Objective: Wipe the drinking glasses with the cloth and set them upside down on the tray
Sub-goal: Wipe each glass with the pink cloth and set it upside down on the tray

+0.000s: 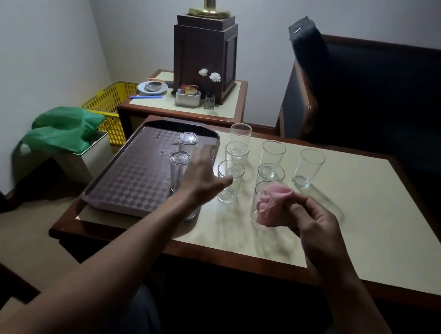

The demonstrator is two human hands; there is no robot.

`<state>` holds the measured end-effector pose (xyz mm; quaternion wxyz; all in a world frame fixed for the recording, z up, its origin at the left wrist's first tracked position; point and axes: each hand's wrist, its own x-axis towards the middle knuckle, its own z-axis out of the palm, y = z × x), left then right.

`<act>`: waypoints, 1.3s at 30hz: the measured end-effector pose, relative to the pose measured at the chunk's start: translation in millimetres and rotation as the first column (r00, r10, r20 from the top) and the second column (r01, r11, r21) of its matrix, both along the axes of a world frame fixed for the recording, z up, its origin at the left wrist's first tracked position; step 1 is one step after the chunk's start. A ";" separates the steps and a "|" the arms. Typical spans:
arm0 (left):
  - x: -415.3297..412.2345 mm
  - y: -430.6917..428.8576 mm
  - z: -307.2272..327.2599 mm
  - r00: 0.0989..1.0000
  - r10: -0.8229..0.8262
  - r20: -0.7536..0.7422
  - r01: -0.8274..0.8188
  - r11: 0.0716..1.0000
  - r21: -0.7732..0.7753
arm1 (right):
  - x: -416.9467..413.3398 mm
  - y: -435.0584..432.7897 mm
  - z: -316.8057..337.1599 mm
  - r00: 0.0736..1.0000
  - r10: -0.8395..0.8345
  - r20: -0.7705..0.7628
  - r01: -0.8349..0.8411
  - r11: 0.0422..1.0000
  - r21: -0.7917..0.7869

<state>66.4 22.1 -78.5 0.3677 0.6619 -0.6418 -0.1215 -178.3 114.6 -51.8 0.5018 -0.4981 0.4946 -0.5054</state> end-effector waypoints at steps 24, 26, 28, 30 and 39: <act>-20.3 90.5 40.3 0.923 -0.330 -0.200 0.305 0.941 -0.146 | -11.6 2.4 53.5 0.903 0.111 -0.416 -0.270 0.899 -0.346; -16.4 95.1 50.3 0.928 -0.362 -0.089 0.347 0.927 -0.145 | -11.5 7.7 63.7 0.682 0.147 -0.716 -0.495 0.813 -0.305; -12.2 99.2 58.7 0.933 -0.360 0.002 0.356 0.922 -0.151 | -15.0 10.2 65.2 0.495 0.048 -0.868 -0.603 0.738 -0.303; -12.6 104.9 62.9 0.936 -0.348 0.054 0.352 0.923 -0.154 | -17.2 12.5 61.3 0.476 -0.093 -0.874 -0.611 0.680 -0.405; -45.5 126.4 68.1 0.957 -0.187 0.220 0.261 0.886 -0.384 | -12.6 32.2 77.8 0.871 0.113 -0.478 -0.312 0.879 -0.360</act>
